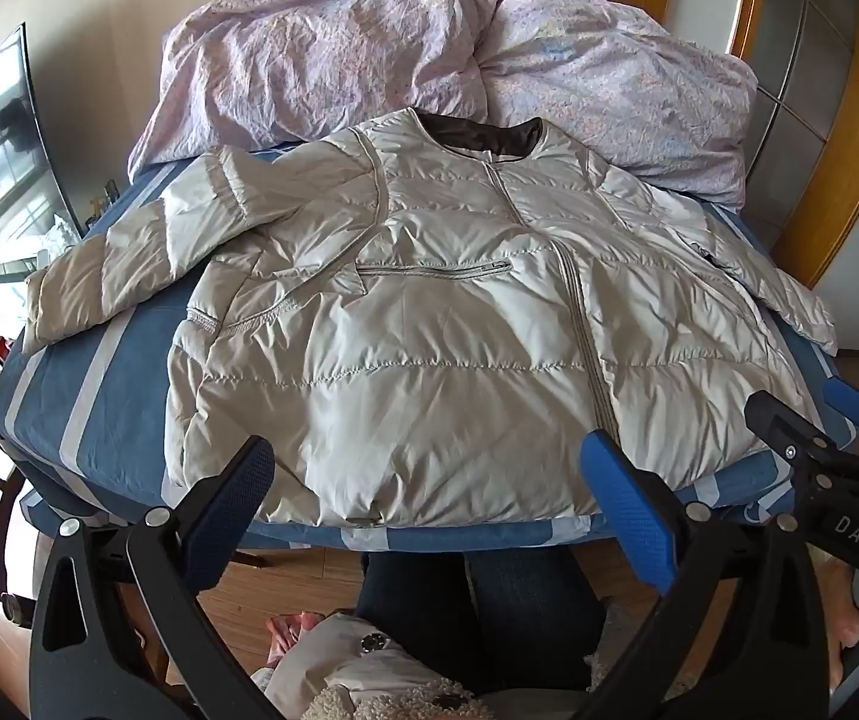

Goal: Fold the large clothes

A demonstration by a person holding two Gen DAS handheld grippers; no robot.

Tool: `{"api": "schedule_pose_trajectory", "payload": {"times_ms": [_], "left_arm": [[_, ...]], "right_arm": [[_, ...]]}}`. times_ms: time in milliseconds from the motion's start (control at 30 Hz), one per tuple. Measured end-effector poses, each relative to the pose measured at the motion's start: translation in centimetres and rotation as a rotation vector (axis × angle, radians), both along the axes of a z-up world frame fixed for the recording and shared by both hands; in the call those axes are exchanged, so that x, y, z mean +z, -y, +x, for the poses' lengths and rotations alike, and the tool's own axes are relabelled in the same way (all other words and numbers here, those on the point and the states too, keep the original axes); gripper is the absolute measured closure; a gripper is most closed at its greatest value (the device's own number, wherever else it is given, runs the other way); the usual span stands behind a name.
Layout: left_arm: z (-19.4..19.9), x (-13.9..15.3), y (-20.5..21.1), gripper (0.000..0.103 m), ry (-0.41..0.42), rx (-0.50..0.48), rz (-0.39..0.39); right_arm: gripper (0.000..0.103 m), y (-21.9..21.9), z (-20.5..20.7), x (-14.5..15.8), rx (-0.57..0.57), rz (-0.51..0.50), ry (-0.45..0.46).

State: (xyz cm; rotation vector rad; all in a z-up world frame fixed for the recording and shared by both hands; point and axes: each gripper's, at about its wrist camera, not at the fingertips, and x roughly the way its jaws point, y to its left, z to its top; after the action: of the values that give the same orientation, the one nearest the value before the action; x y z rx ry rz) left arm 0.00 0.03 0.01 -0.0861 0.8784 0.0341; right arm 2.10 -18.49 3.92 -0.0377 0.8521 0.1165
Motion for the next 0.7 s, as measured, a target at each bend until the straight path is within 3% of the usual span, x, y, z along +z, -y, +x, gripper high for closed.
{"api": "schedule_pose_trajectory", "payload": {"times_ms": [700], "left_arm": [[0.01,-0.03,0.03,0.001,-0.001,0.0,0.003]], "right_arm": [[0.002,0.03,0.03,0.04,0.0,0.0,0.001]]}}
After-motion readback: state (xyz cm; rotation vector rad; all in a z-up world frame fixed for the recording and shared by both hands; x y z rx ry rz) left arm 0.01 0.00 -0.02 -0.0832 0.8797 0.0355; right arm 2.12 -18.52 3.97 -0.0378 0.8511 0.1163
